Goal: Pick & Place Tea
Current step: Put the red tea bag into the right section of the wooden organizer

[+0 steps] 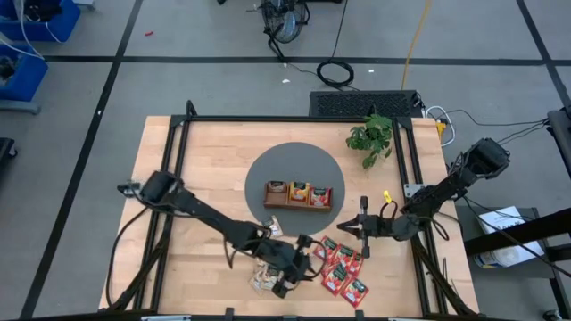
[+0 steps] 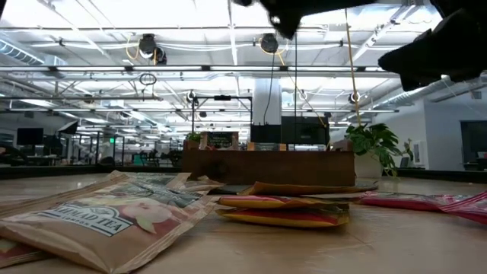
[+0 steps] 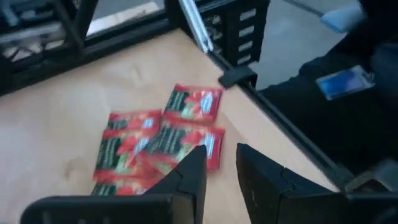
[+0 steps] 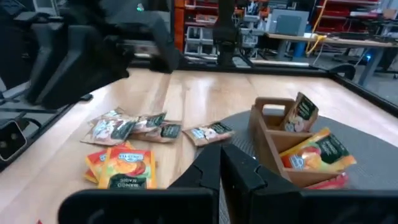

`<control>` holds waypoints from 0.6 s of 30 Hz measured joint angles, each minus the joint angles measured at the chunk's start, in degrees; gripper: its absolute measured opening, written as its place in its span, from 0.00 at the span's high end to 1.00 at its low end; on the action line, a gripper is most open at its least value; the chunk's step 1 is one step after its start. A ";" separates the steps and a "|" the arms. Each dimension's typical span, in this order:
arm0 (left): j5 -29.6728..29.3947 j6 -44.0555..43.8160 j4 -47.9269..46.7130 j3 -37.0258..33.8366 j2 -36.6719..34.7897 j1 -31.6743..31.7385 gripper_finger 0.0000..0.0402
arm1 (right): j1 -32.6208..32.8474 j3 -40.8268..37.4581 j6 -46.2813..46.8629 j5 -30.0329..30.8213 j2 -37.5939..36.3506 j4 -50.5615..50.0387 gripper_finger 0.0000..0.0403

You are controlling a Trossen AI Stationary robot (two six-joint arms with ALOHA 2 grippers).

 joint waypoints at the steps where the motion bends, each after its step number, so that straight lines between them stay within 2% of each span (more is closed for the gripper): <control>1: 0.07 0.20 -0.11 0.72 1.04 -0.03 0.77 | -0.14 -0.03 0.35 -0.01 0.00 -0.29 1.00; 3: 0.05 0.78 -0.17 2.06 3.43 -0.37 0.77 | -0.23 0.01 1.42 -0.79 0.00 -1.37 1.00; 6: -0.68 1.02 -0.63 2.30 5.53 -0.91 0.77 | -0.21 -0.03 5.73 -5.33 0.44 -2.46 1.00; 10: -4.34 1.63 0.35 2.32 5.96 -0.69 0.77 | -0.19 -0.03 10.15 -8.61 2.53 -2.77 1.00; 13: -4.25 -0.82 1.37 2.34 5.93 -0.09 0.77 | -0.19 0.00 14.18 -9.85 4.78 -3.31 1.00; 18: -3.89 -3.49 0.21 2.34 5.92 0.54 0.77 | -0.15 -0.03 23.42 -18.37 6.13 -10.36 1.00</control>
